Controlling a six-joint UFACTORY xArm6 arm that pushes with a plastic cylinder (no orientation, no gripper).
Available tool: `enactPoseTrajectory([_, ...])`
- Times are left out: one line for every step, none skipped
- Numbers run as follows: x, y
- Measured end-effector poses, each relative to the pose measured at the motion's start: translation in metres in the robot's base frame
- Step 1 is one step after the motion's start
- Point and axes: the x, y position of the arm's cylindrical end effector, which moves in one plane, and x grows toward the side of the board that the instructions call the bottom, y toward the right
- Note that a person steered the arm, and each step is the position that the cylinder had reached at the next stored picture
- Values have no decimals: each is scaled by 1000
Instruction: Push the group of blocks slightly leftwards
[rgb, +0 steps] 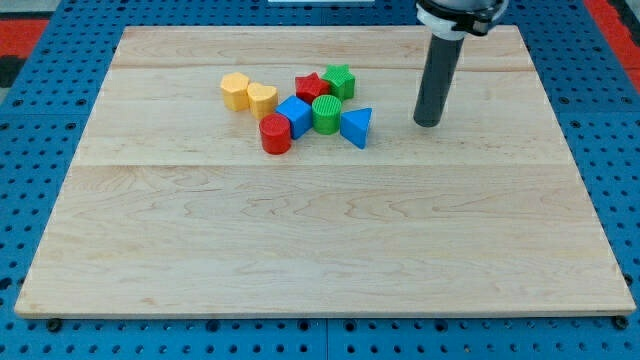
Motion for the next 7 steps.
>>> enactPoseTrajectory([-7,-33])
enactPoseTrajectory([-6,-75])
enactPoseTrajectory([17,-131])
enactPoseTrajectory([47,-174])
enactPoseTrajectory([62,-192])
enactPoseTrajectory([62,-200])
enactPoseTrajectory([63,-203])
